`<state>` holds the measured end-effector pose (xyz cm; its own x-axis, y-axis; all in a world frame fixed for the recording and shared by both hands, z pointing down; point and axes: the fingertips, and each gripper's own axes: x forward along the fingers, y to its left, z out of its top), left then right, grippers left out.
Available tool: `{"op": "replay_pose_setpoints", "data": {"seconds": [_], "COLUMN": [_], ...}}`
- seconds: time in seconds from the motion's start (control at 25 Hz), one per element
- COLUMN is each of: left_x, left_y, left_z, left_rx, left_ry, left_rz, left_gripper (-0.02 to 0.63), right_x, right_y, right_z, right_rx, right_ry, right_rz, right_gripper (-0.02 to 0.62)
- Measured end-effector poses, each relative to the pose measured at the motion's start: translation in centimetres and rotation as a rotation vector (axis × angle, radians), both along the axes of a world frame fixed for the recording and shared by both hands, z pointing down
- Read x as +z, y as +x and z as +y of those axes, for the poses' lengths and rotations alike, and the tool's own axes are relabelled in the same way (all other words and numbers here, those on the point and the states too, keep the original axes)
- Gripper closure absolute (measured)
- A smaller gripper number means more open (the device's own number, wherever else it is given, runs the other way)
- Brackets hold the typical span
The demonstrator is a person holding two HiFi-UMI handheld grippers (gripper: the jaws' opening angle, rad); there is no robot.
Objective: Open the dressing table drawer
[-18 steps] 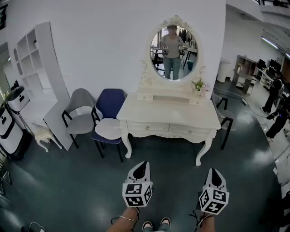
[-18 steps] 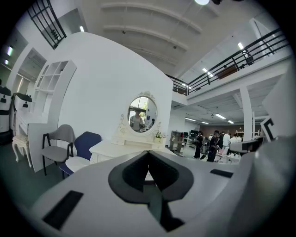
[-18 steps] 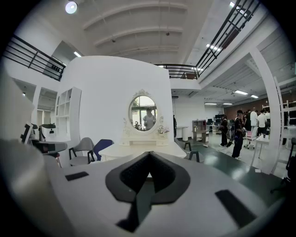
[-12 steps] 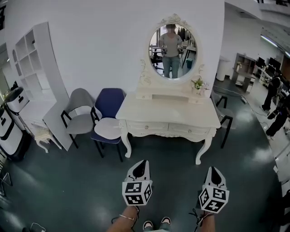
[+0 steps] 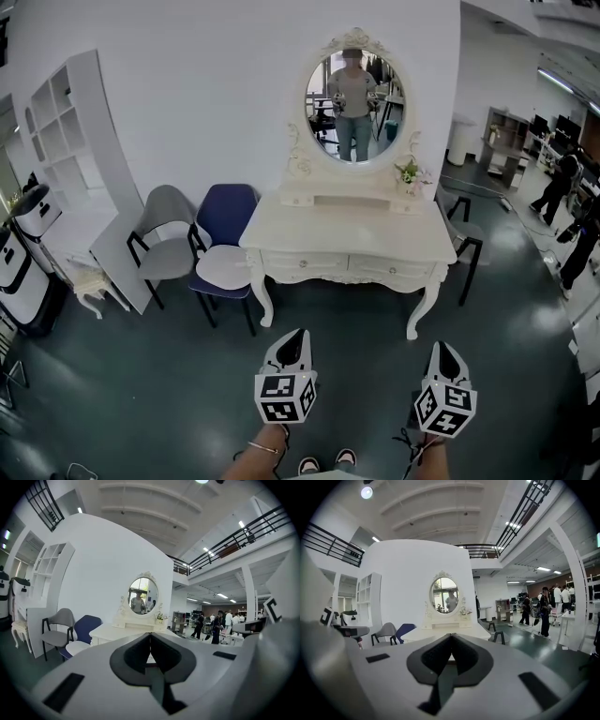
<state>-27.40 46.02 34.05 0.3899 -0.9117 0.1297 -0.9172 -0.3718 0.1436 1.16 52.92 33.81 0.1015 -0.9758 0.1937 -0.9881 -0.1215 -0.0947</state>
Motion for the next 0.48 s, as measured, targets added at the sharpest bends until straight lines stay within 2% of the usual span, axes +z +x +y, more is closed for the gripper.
{"op": "replay_pose_setpoints", "data": {"seconds": [0.08,0.16,0.48], "left_x": [0.06,0.11,0.43], "left_y": [0.06,0.08,0.78], "left_z": [-0.01,-0.11,0.06], "left_rx": [-0.002,-0.004,-0.008], "left_ry": [0.001,-0.002,-0.004], "left_rz": [-0.007,-0.008,-0.011], "left_gripper": [0.586,0.587,0.588], "right_x": [-0.01,-0.07,-0.03], "right_y": [0.25,0.41,1.08], "right_z": [0.04,-0.04,0.05], "right_rx": [0.005,0.007,0.007], "right_ry": [0.004,0.006,0.010], "right_rz": [0.001,0.001,0.010], "right_gripper": [0.586,0.543,0.505]}}
